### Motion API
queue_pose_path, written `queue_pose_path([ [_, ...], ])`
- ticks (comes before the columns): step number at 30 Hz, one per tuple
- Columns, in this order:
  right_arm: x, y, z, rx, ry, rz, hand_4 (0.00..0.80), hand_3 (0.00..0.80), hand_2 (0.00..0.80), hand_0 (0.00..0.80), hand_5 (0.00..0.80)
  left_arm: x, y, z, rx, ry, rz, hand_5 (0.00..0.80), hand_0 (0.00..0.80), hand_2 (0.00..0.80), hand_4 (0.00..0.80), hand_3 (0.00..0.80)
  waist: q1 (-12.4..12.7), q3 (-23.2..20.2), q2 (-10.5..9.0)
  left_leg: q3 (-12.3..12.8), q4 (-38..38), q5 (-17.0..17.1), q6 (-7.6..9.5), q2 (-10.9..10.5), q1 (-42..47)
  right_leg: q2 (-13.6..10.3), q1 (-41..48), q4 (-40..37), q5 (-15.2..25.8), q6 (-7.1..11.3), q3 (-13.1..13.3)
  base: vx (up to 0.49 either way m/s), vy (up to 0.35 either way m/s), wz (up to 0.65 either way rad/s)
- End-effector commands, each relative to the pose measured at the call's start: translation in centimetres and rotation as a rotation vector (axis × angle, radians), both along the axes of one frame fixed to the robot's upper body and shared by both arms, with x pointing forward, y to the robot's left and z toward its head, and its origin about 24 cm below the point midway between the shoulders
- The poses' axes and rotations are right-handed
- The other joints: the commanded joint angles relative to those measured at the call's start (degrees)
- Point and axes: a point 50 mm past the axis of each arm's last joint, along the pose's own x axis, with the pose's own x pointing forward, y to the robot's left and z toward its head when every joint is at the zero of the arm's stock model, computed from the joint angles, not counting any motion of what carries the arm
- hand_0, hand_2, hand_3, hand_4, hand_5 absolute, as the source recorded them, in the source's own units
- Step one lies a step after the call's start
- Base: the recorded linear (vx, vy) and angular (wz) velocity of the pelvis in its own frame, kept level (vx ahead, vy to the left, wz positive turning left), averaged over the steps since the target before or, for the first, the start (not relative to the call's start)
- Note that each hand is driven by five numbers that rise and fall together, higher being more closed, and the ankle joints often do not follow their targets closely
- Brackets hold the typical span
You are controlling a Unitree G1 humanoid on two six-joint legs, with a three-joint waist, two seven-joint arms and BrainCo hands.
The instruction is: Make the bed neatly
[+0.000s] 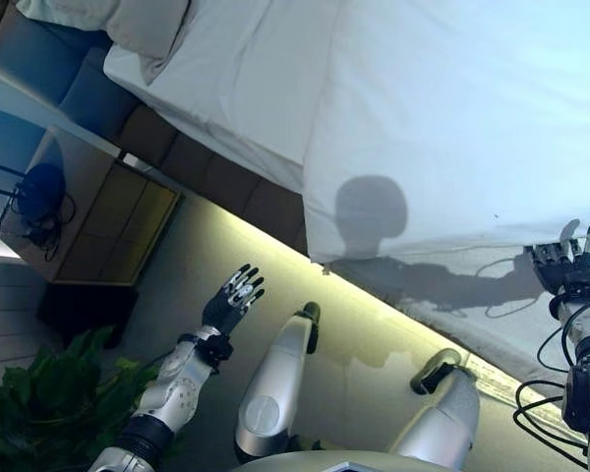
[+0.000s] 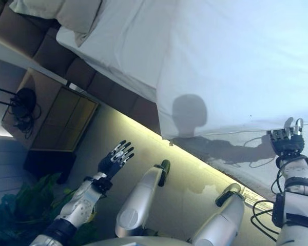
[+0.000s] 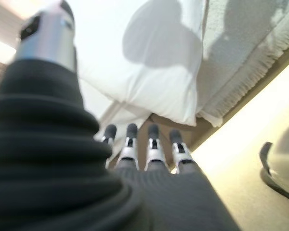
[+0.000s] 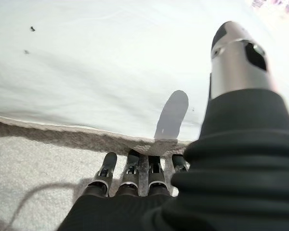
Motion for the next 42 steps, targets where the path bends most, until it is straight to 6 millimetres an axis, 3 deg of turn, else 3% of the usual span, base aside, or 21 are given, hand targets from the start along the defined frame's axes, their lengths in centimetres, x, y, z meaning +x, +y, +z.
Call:
queue_pose_path([
  [1, 0.6, -0.9, 2.9, -0.08, -0.065, 0.036, 0.0, 0.0, 0.0, 0.0, 0.0, -0.7, 0.6, 0.0, -0.039, -0.028, 0.055, 0.0, 0.0, 0.0, 0.0, 0.0, 1.0, -0.5, 2.23, -1.4, -0.9, 2.6, -0.7, -0.6, -3.7, 0.3, -2.2, 2.6, 7.5, 2.83, 5.8, 0.0, 0.0, 0.0],
  [8, 1.2, -1.1, 4.2, -0.097, -0.077, 0.035, 0.0, 0.0, 0.0, 0.0, 0.0, -1.0, 0.4, 0.0, -0.033, -0.052, 0.062, 0.0, 0.0, 0.0, 0.0, 0.0, 1.7, 0.8, 3.75, -1.0, -0.6, 3.7, -0.97, -0.9, -6.4, 0.7, -4.2, 3.0, 7.6, 3.36, 6.0, -0.044, 0.018, 0.04],
  [12, 2.0, -1.2, 6.3, -0.144, -0.104, 0.066, 0.0, 0.0, 0.0, 0.0, 0.0, -1.2, 0.0, 0.1, -0.052, -0.055, 0.061, 0.0, 0.0, 0.0, 0.0, 0.0, 1.5, 1.2, 4.72, -0.2, -0.7, 4.3, -1.28, -0.7, -7.3, 0.7, -5.1, 3.2, 7.1, 3.55, 6.2, -0.045, 0.087, -0.02],
  [13, 2.3, -1.2, 6.9, -0.157, -0.111, 0.079, 0.104, 0.104, 0.104, 0.104, 0.104, -1.3, -0.1, 0.1, -0.056, -0.053, 0.061, 0.0, 0.0, 0.0, 0.0, 0.0, 1.5, 1.2, 4.87, 0.0, -0.7, 4.4, -1.33, -0.7, -7.3, 0.7, -5.2, 3.3, 7.0, 3.55, 6.3, -0.022, 0.087, -0.05],
  [15, 2.8, -1.0, 8.2, -0.166, -0.134, 0.1, 0.395, 0.395, 0.395, 0.395, 0.395, -1.6, 0.0, -0.1, -0.06, -0.048, 0.06, 0.0, 0.0, 0.0, 0.0, 0.0, 1.5, 1.0, 5.05, 0.3, -0.6, 4.4, -1.45, -0.7, -7.4, 0.6, -5.3, 3.4, 6.9, 3.55, 6.4, -0.005, 0.068, -0.05],
  [17, 3.3, -0.7, 9.3, -0.178, -0.15, 0.131, 0.461, 0.461, 0.461, 0.461, 0.461, -2.0, 0.2, -0.2, -0.066, -0.042, 0.06, 0.0, 0.0, 0.0, 0.0, 0.0, 1.7, 0.9, 5.06, 0.5, -0.5, 4.3, -1.68, -0.6, -7.4, 0.5, -5.2, 3.4, 6.8, 3.48, 6.6, 0.005, 0.047, -0.01],
  [18, 3.6, -0.6, 9.8, -0.19, -0.155, 0.143, 0.687, 0.687, 0.687, 0.687, 0.687, -2.1, 0.3, -0.2, -0.068, -0.041, 0.06, 0.0, 0.0, 0.0, 0.0, 0.0, 1.7, 0.8, 5.05, 0.6, -0.4, 4.3, -1.74, -0.5, -7.3, 0.5, -5.1, 3.4, 6.7, 3.4, 6.6, 0.002, 0.038, 0.0],
  [19, 3.8, -0.5, 10.2, -0.2, -0.158, 0.151, 0.8, 0.8, 0.8, 0.8, 0.8, -2.2, 0.4, -0.2, -0.07, -0.041, 0.06, 0.0, 0.0, 0.0, 0.0, 0.0, 1.8, 0.8, 5.05, 0.7, -0.2, 4.2, -1.77, -0.5, -7.3, 0.4, -5.0, 3.5, 6.7, 3.34, 6.6, 0.0, 0.0, 0.0],
  [24, 4.4, 0.0, 11.4, -0.218, -0.172, 0.195, 0.8, 0.8, 0.8, 0.8, 0.8, -2.8, 0.8, -0.3, -0.07, -0.026, 0.057, 0.0, 0.0, 0.0, 0.0, 0.0, 2.2, 0.2, 4.84, 1.0, 2.7, 2.7, -1.46, -0.7, -7.3, -0.6, -4.6, 5.5, 6.0, 2.56, 6.6, 0.023, 0.018, 0.03],
  [31, 5.1, 1.0, 10.7, -0.223, -0.175, 0.24, 0.8, 0.8, 0.8, 0.8, 0.8, -3.1, 0.7, -0.3, -0.078, -0.02, 0.057, 0.0, 0.0, 0.0, 0.0, 0.0, 2.7, 0.3, 4.76, 0.7, 2.8, 2.6, -0.84, -2.0, -6.3, -0.3, -3.2, 5.6, 5.9, 2.17, 6.9, 0.037, 0.021, -0.01],
  [38, 5.8, 2.4, 8.6, -0.394, -0.087, 0.277, 0.8, 0.8, 0.8, 0.8, 0.8, -2.7, 1.2, 0.2, -0.069, -0.035, 0.075, 0.0, 0.0, 0.0, 0.0, 0.0, 3.7, 1.0, 3.18, 0.3, -1.3, 5.0, -0.76, -1.5, -3.7, 0.3, 2.5, -0.6, 7.7, 2.53, 3.9, -0.007, -0.064, -0.02],
  [42, 7.0, 4.8, 7.6, -0.499, -0.066, 0.346, 0.8, 0.8, 0.8, 0.8, 0.8, -2.1, 1.7, 1.0, -0.048, -0.041, 0.095, 0.0, 0.0, 0.0, 0.0, 0.0, 5.6, 0.4, 1.83, -0.3, -5.9, 7.5, -0.99, -1.6, -0.5, -0.1, 8.1, -6.2, 9.5, 3.01, 1.2, 0.031, -0.088, 0.03],
])
